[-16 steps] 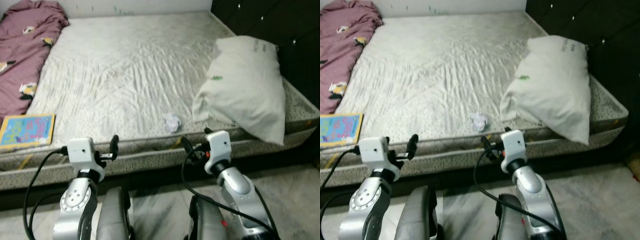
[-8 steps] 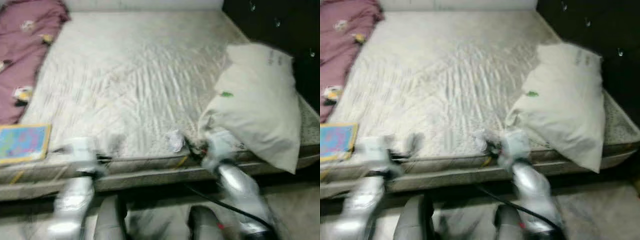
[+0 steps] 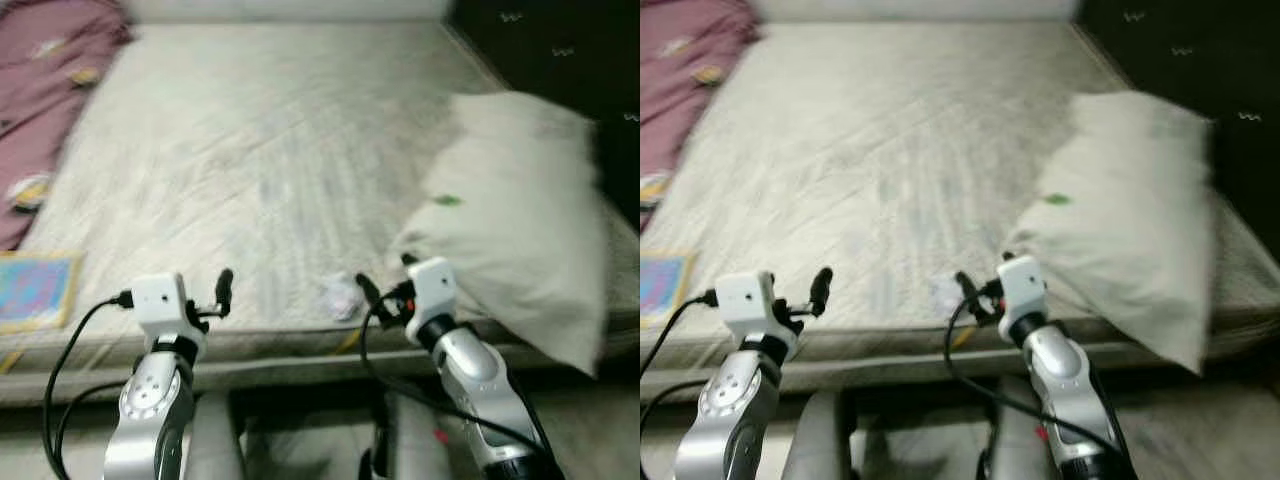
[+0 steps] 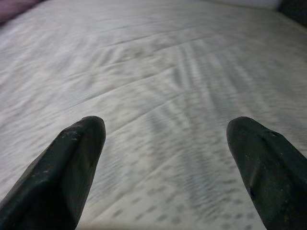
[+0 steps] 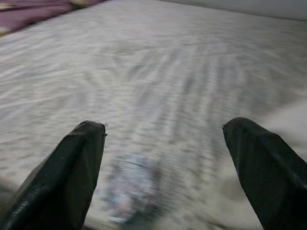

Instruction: Clean up the room

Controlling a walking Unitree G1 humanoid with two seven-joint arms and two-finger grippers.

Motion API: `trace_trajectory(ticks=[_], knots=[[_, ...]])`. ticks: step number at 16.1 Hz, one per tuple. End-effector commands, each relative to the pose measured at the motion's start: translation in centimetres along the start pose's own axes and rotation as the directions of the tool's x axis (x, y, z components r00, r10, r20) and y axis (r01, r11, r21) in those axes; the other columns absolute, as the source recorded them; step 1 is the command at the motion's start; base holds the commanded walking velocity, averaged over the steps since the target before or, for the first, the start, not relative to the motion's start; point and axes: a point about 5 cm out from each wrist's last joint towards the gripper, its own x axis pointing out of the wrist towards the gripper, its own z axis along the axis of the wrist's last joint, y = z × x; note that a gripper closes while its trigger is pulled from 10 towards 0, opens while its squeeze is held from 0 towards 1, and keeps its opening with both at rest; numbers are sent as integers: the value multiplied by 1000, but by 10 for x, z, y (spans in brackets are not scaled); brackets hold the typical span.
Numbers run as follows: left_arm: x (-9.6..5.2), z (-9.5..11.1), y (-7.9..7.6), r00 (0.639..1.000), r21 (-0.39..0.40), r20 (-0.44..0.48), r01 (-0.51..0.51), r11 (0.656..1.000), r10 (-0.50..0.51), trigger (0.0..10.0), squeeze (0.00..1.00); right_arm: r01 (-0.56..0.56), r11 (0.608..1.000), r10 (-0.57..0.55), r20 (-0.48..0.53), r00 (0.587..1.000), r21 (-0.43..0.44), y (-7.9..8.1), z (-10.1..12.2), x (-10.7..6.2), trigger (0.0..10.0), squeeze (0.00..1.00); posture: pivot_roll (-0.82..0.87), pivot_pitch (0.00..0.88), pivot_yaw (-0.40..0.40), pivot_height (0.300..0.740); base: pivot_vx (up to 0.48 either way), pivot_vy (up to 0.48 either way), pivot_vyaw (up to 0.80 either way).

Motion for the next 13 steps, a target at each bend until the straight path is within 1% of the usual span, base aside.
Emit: trace_trajectory(ticks=[1, 2, 3, 6, 7, 8, 9, 10, 11, 13], knots=[[-3, 1, 4, 1000, 8, -6, -25, 1000, 25, 10000, 0, -37, 999, 36, -37, 999, -3, 3, -3, 2, 10000, 0, 44, 86, -15, 578, 0, 0, 769], [-5, 1, 4, 1000, 14, -9, -26, 1000, 26, 10000, 0, -65, 998, 66, -69, 995, 21, 4, -7, 5, 10000, 0, 52, 88, -18, 578, 0, 0, 0], [-6, 1, 5, 999, 20, -22, -26, 999, 26, 10000, 0, -68, 997, 71, -87, 994, 34, 4, -9, 7, 10000, 0, 57, 90, -19, 578, 0, 0, 0], [-14, -2, 9, 998, 34, -54, -31, 999, 33, 10000, 0, -75, 997, 77, -94, 993, 24, 2, -9, 17, 10000, 0, 93, 102, -27, 578, 0, 0, 0], [-16, -2, 10, 998, 42, -60, -33, 999, 35, 10000, 0, -86, 996, 88, -98, 991, 29, 3, -10, 20, 10000, 0, 104, 106, -27, 578, 0, 0, 0], [-19, -2, 11, 997, 48, -63, -36, 998, 39, 10000, 0, -91, 994, 96, -98, 990, 54, 5, -12, 25, 10000, 0, 122, 112, -26, 568, 0, 0, 0], [-22, 0, 13, 997, 56, -64, -42, 998, 45, 10000, 0, -103, 993, 108, -104, 989, 56, 9, -13, 31, 10000, 0, 134, 118, -24, 553, 0, 0, 0], [-22, 0, 14, 997, 59, -65, -43, 997, 47, 10000, 0, -108, 993, 113, -105, 988, 53, 10, -13, 33, 10000, 0, 134, 118, -24, 548, 0, 0, 0], [-25, 1, 15, 997, 66, -67, -45, 997, 49, 10000, 0, -127, 991, 130, -98, 987, 37, 13, -12, 39, 10000, 0, 144, 121, -16, 533, 0, 0, 0], [-25, 3, 16, 996, 73, -69, -44, 996, 50, 10000, 0, -138, 990, 139, -102, 985, 17, 14, -12, 44, 10000, 0, 148, 135, -12, 528, 0, 0, 0]])
